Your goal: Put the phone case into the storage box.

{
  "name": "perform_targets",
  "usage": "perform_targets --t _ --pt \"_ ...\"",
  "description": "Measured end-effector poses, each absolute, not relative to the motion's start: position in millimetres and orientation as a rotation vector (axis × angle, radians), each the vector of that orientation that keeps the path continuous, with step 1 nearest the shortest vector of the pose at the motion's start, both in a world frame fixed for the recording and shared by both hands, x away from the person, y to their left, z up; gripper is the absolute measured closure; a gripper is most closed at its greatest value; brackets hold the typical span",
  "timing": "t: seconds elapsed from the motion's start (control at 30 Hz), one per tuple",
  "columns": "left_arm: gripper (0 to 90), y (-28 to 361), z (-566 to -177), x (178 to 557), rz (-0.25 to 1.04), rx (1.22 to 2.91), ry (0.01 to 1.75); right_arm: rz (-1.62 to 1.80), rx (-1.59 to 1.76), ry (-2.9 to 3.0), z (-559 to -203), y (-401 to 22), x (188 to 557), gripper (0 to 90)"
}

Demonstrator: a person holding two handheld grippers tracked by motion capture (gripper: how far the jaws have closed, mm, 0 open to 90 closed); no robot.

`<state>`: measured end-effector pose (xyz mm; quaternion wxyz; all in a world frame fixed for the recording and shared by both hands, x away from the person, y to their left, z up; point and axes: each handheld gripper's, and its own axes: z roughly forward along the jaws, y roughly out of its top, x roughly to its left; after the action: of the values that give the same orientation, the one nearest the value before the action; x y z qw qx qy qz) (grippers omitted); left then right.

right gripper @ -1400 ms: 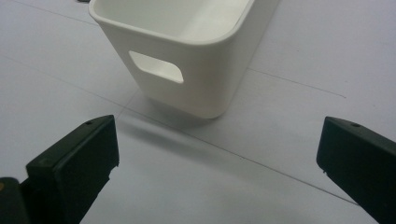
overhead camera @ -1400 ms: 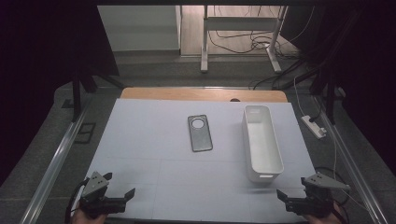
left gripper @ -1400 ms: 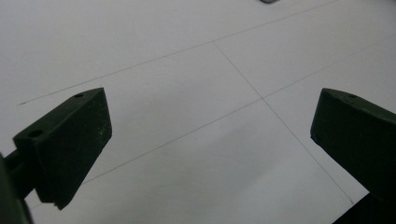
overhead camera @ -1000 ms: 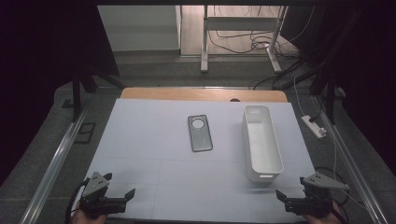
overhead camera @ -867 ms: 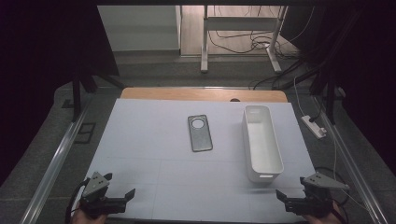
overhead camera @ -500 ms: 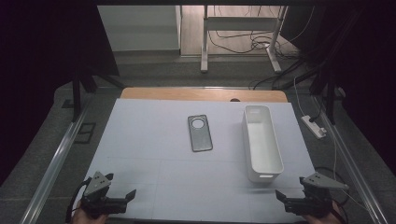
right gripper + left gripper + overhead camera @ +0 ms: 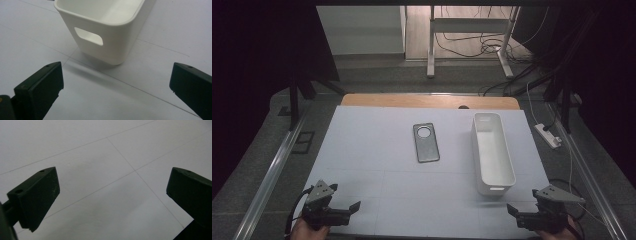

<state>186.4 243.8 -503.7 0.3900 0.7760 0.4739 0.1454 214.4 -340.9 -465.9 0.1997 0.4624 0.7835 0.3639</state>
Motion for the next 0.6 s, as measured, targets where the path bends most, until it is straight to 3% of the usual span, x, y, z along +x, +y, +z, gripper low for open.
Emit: perform_targets --t 0.6 --pt "0.0 233 -498 211 0.34 2.011 1.171 1.002 1.288 2.204 -466 -340 216 0.0"
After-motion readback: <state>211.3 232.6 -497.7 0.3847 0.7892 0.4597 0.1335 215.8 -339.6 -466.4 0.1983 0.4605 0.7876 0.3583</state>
